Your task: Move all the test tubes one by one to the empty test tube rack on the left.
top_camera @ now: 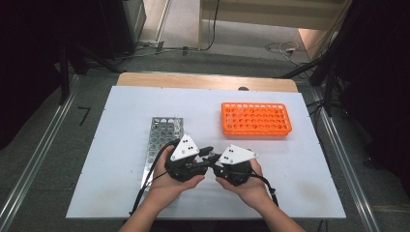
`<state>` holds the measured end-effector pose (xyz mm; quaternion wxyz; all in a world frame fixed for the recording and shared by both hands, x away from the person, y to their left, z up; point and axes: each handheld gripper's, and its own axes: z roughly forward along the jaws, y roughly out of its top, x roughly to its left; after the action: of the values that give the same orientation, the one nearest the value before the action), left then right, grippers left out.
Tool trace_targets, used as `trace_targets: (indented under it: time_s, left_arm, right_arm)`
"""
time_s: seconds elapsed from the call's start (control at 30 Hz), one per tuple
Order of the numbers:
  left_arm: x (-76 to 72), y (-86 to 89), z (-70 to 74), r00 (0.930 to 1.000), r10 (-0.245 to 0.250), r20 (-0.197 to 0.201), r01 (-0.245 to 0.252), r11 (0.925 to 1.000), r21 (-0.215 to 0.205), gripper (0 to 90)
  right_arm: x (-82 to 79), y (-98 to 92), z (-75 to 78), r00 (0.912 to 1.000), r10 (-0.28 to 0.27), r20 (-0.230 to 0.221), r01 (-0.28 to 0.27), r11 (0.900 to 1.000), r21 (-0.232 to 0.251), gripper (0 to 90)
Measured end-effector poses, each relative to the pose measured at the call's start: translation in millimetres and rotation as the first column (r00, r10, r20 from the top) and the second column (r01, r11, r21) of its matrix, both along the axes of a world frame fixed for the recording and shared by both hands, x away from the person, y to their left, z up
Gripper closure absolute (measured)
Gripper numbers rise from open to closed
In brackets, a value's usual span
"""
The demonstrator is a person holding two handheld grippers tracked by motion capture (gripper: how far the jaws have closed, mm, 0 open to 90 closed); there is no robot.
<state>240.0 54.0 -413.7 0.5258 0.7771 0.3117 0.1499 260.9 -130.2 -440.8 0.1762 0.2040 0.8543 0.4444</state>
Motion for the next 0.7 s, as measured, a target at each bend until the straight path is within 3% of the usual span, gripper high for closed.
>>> trace_targets:
  time_s: [0.23, 0.7]
  left_arm:
    - [-1.5, -0.5, 0.5, 0.9996, 0.004, 0.026, -0.005, 0.9998, 0.019, 70.4]
    - [-1.0, 4.3, 3.5, 0.9985, 0.034, 0.042, -0.035, 0.9992, 0.021, 74.7]
  right_arm:
    - [-0.2, -0.5, 0.5, 1.0000, 0.002, -0.005, -0.002, 1.000, 0.000, 73.9]
    - [1.0, -1.2, 1.2, 1.0000, 0.002, -0.009, -0.002, 1.000, 0.014, 73.3]
